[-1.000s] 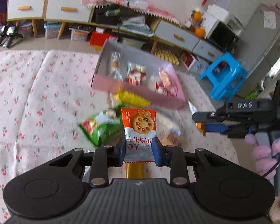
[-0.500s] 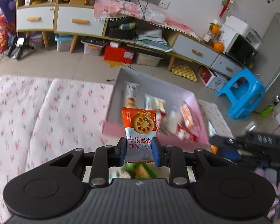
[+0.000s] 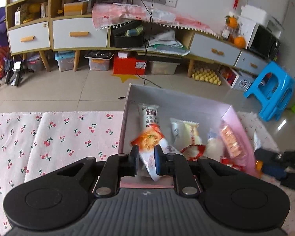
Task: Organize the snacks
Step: 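Carry both packets into the pink box and open both tools, then withdraw both tools from the box toward the remaining snacks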
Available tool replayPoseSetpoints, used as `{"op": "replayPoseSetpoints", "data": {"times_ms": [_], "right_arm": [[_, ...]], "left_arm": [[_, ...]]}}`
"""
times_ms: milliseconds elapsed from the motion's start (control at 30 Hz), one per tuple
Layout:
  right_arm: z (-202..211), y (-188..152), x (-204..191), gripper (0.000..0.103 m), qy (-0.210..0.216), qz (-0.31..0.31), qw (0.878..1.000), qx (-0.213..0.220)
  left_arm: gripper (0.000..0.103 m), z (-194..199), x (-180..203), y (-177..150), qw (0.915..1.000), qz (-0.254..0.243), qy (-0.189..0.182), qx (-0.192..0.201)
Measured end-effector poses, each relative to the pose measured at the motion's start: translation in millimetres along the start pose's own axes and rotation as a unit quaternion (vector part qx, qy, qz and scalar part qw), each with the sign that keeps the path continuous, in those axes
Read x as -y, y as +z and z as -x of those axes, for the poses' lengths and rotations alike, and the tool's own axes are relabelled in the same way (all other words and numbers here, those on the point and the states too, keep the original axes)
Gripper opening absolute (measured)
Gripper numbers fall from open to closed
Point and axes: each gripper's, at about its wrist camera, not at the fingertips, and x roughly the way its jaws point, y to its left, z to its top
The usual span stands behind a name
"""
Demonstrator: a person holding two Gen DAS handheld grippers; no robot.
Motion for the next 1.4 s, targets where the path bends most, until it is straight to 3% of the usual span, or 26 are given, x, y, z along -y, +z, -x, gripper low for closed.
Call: {"op": "replayPoseSetpoints", "data": {"times_ms": [267, 400, 500, 900, 1100, 1200, 1267, 1333, 1400], "right_arm": [[-19, -1, 2, 0.043, -0.013, 0.019, 1.000, -0.008], [-22, -3, 1, 0.061, -0.008, 0.021, 1.000, -0.021], [-20, -4, 0, 0.065, -0.008, 0.029, 0.999, -0.023], [-7, -5, -7, 0.069, -0.021, 0.075, 0.996, -0.036], [2, -7, -16, 0.075, -0.021, 0.099, 0.994, -0.041], [8, -9, -22, 0.078, -0.028, 0.110, 0.993, -0.044], [13, -11, -26, 0.080, -0.033, 0.115, 0.992, -0.049], [19, -11, -28, 0.082, -0.038, 0.121, 0.991, -0.051], [26, -12, -31, 0.083, -0.047, 0.125, 0.990, -0.052]], "left_arm": [[0.015, -5, -1, -13, 0.9987, -0.037, 0.021, -0.028], [0.015, -1, 1, -12, 0.9980, -0.045, 0.025, -0.036], [0.014, 1, 3, -13, 0.9971, -0.053, 0.029, -0.046], [0.015, 9, -2, -20, 0.9971, -0.013, 0.016, -0.073], [0.029, 12, -2, -18, 0.9985, -0.001, 0.012, -0.054], [0.044, 19, 2, -17, 0.9990, 0.002, 0.007, -0.044], [0.060, 25, 8, -18, 0.9991, -0.004, 0.004, -0.042], [0.071, 32, 14, -20, 0.9990, -0.017, 0.019, -0.036], [0.072, 38, 16, -22, 0.9991, -0.025, 0.021, -0.028]]}}
